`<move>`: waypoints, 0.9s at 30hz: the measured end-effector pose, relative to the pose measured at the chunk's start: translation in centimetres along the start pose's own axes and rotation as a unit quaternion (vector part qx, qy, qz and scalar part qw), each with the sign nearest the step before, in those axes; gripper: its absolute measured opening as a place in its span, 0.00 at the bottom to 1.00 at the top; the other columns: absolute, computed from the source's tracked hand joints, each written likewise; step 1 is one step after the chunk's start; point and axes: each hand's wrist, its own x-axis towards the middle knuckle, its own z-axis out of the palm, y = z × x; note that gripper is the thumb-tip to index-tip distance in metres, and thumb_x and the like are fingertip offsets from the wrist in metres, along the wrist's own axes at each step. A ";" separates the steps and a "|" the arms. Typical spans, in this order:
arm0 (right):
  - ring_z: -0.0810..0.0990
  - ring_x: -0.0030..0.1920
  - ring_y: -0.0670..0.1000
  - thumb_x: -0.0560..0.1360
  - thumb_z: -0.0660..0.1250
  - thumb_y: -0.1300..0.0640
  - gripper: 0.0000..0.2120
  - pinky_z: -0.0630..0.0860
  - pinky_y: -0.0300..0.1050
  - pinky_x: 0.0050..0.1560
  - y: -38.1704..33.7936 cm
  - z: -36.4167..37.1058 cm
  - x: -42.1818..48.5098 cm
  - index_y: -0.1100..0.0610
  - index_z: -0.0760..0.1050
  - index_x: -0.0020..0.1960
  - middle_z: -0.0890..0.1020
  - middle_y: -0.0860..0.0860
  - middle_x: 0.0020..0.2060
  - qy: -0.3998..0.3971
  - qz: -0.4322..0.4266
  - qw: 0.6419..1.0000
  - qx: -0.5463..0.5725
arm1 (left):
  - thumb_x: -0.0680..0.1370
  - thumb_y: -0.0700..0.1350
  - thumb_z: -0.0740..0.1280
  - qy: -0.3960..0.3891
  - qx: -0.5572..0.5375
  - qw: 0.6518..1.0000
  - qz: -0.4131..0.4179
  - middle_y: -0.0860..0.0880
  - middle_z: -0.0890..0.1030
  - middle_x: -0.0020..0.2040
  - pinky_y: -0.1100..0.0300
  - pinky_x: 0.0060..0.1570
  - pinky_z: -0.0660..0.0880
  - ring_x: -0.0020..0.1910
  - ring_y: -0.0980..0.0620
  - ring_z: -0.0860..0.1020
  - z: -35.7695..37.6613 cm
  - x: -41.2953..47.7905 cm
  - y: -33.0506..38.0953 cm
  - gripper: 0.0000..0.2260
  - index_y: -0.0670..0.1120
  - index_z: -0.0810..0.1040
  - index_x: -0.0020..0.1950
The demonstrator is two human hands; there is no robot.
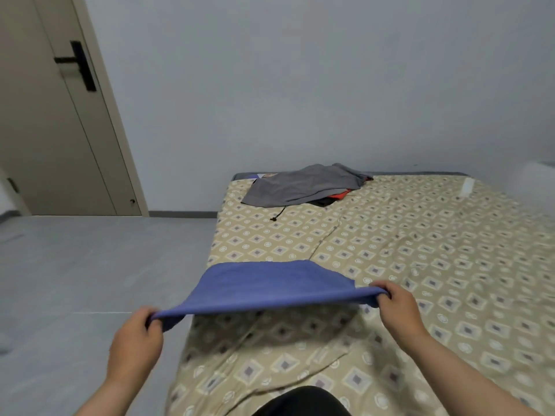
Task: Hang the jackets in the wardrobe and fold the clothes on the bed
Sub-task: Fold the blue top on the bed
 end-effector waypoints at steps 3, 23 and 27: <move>0.79 0.40 0.45 0.76 0.62 0.64 0.12 0.72 0.42 0.38 -4.1 -2.0 1.5 0.50 0.80 0.42 0.83 0.47 0.40 0.092 -0.004 0.991 0.093 | 0.78 0.38 0.65 0.086 -0.091 0.992 0.009 0.47 0.79 0.40 0.52 0.41 0.70 0.41 0.43 0.75 -2.7 2.3 3.9 0.06 0.48 0.78 0.45; 0.73 0.35 0.59 0.73 0.73 0.53 0.13 0.73 0.52 0.41 -2.6 -1.6 10.0 0.64 0.81 0.43 0.79 0.58 0.35 0.105 0.075 0.991 0.044 | 0.79 0.54 0.65 0.005 0.142 0.980 0.143 0.52 0.77 0.29 0.56 0.29 0.69 0.30 0.52 0.74 0.8 13.1 6.9 0.19 0.48 0.76 0.30; 0.67 0.32 0.54 0.74 0.71 0.52 0.17 0.65 0.46 0.36 -0.6 0.9 13.1 0.69 0.78 0.43 0.73 0.54 0.33 0.093 0.128 0.987 0.034 | 0.79 0.56 0.65 -0.034 0.168 0.979 0.110 0.52 0.78 0.31 0.57 0.29 0.66 0.32 0.50 0.74 5.4 16.0 4.8 0.17 0.49 0.78 0.33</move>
